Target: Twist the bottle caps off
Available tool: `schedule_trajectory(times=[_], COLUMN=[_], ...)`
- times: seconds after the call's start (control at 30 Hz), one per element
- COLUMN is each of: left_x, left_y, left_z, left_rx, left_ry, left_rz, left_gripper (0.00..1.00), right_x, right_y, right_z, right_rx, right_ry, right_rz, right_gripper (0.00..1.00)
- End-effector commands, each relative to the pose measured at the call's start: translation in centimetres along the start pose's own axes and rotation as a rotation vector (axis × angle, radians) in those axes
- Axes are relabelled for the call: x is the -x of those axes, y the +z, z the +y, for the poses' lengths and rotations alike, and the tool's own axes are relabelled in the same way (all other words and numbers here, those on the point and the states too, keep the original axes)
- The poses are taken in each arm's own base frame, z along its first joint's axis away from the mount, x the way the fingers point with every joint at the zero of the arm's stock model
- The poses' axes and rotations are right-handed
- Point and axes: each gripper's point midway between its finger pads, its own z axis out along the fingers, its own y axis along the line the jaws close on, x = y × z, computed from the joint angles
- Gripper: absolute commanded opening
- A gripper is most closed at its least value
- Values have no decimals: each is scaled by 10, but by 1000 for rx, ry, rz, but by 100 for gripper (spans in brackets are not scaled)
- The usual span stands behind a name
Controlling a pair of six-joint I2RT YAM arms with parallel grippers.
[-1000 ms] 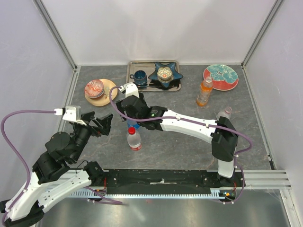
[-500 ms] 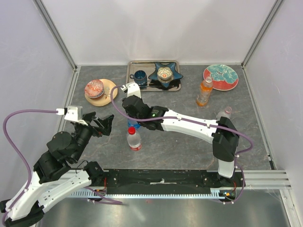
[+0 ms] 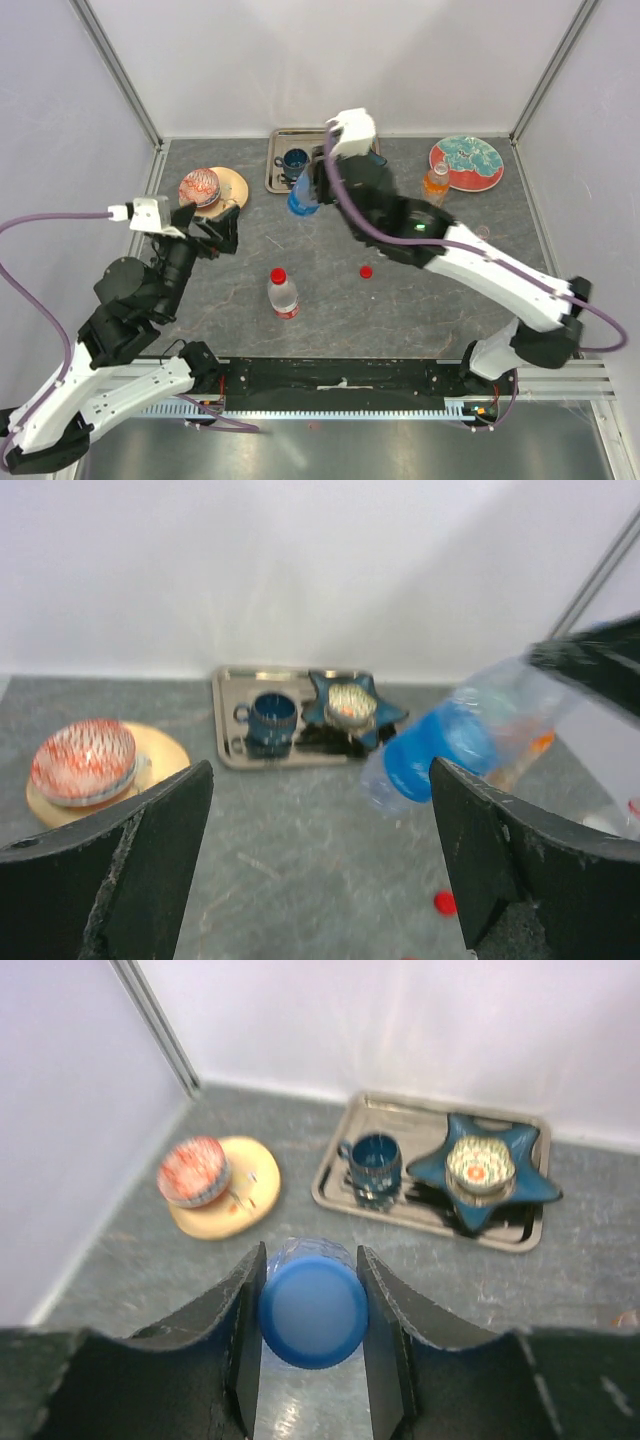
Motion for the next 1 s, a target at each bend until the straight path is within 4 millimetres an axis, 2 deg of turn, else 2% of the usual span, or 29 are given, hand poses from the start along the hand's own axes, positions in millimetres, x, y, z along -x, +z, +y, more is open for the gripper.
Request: schedule_trajectory(times=[0.0,0.03,0.07,0.1,0.13,0.2,0.23,0.27,0.3,0.33,0.37,0.4,0.43,0.47,0.53,0.6,0.63,0.67,0.7,0.77,0.8,0.97], left_x=[80,100,107,112,115,117,116,113,112,108,107,101,86,80,56,44,32,31,21,14,11,10], left_y=[23,26,32,37,51,66,77,81,81,79,67,57,47,26,12,6,9,3,2,2,1,-3], left_z=[-11,-16,-24,-33,-51,-83,-101,-118,-132,-145,-170,-182,-193,-206,-210,-213,-212,-216,-216,-222,-223,-222], left_rx=[57,58,43,18,-17,-178,-246,-392,-493,-589,-824,-947,-1060,-1265,-1374,-1399,-1385,-1394,-1370,-1364,-1358,-1366], left_ry=[-15,-45,-52,-64,-101,-137,-217,-235,-270,-328,-308,-311,-356,-310,-360,-349,-317,-293,-296,-231,-227,-208], left_rz=[-215,-251,-252,-244,-195,-135,-76,-21,16,65,94,126,208,235,360,381,363,352,402,379,395,387], left_gripper=[96,97,99,99,99,99,99,99,99,99,99,99,99,99,100,100,100,100,100,100,99,100], right_x=[62,55,50,45,48,39,45,40,48,49,47,53,56,55,66,75,82,85,89,95,95,102], right_y=[-57,-66,-71,-77,-89,-99,-112,-116,-129,-136,-141,-153,-160,-165,-180,-192,-197,-200,-200,-203,-197,-186], right_z=[-33,-39,-40,-38,-44,-46,-49,-51,-59,-57,-58,-61,-60,-57,-59,-53,-51,-47,-44,-36,-31,-19], right_rx=[3,10,23,54,71,104,146,155,175,210,232,262,299,330,380,445,465,496,511,546,547,551], right_ry=[55,65,74,87,130,146,173,182,210,217,213,233,246,251,284,309,323,323,324,324,311,284], right_rz=[-40,-2,20,43,44,71,63,71,50,54,56,39,36,39,6,-7,-20,-19,-28,-32,-23,-30], right_gripper=[11,9,8,2,0,0,0,0,0,0,0,0,0,0,0,0,0,0,0,0,0,0])
